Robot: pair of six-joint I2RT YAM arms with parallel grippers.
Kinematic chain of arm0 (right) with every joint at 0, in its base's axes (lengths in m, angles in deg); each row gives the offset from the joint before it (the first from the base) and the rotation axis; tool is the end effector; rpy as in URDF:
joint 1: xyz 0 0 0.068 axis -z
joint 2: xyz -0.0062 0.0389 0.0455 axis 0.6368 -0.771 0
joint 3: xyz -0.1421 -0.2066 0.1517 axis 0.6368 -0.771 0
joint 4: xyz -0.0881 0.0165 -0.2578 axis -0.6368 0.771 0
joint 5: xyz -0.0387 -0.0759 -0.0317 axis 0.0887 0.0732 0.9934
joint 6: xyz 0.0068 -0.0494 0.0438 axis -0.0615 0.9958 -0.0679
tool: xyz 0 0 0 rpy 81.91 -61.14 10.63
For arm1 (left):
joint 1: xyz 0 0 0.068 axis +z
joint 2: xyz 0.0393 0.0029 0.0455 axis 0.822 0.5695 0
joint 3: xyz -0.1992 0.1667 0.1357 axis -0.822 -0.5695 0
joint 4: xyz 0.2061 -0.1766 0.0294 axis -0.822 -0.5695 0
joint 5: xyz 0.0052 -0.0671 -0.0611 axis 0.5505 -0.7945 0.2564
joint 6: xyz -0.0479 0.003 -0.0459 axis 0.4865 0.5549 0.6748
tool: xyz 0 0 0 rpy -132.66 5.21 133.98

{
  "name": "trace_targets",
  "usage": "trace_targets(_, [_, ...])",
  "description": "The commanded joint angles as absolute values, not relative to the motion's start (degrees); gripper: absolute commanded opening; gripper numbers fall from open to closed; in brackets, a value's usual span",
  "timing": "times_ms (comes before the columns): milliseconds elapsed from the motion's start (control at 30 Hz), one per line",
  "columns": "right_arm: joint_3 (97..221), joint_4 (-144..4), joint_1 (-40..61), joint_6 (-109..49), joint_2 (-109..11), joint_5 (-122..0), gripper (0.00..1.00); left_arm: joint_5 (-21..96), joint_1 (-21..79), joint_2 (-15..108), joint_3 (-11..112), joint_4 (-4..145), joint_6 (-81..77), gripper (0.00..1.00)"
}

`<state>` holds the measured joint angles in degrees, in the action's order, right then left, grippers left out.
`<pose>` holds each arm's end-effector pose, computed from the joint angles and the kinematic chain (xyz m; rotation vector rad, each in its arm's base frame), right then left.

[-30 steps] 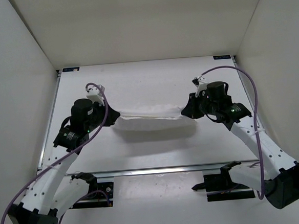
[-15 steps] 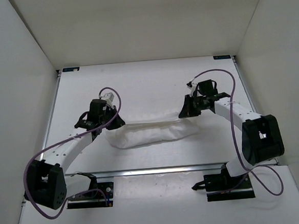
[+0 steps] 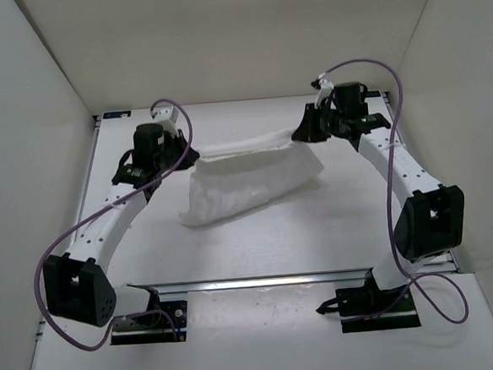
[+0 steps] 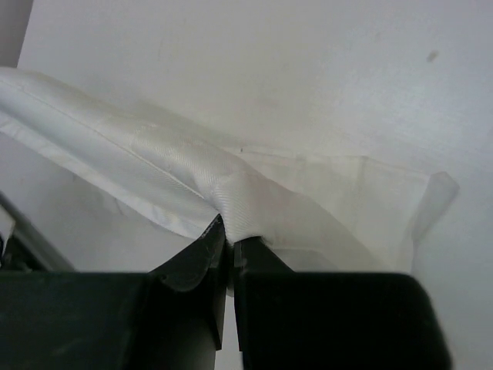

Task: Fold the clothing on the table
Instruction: Fold the skirt

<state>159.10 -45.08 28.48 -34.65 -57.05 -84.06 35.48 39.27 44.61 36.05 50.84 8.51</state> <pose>0.3604 0.0977 0.3201 -0.2817 2.2533 0.8043 0.2921 -0.0935 0.3078 -0.0035 2.1898 -0.5711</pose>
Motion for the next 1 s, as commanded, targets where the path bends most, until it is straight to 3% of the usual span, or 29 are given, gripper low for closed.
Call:
trace_targets(0, [171.54,-46.84,31.21,-29.61,-60.36,-70.87,0.00,47.20,41.05,48.96,49.52,51.18,1.33,0.00])
trace_targets(133, [197.08,-39.92,31.03,-27.50,-67.91,-68.39,0.00,46.94,41.41,56.36,72.26,49.61,-0.78,0.00])
trace_targets(267, [195.93,-44.46,29.55,-26.89,-61.97,-65.68,0.00,54.15,37.18,59.53,86.21,46.00,-7.29,0.00])
trace_targets(433, [179.33,-46.22,29.53,-26.43,-54.14,-63.89,0.00,50.47,38.50,50.15,68.08,48.63,-4.74,0.00])
trace_targets(533, [159.86,-49.56,29.89,-28.72,-47.55,-65.66,0.00,50.12,37.27,42.77,51.83,50.20,-3.35,0.00])
trace_targets(700, [138.82,-50.01,26.90,-33.11,-38.59,-67.41,0.00,46.16,36.22,30.72,27.72,48.20,3.77,0.00])
trace_targets(867, [135.62,-44.47,21.72,-37.42,-32.96,-68.14,0.00,45.90,34.10,20.44,25.04,39.85,6.42,0.00])
trace_targets(967, [137.99,-44.12,24.25,-37.96,-33.29,-69.95,0.00,43.89,38.04,22.51,27.76,38.26,5.20,0.00])
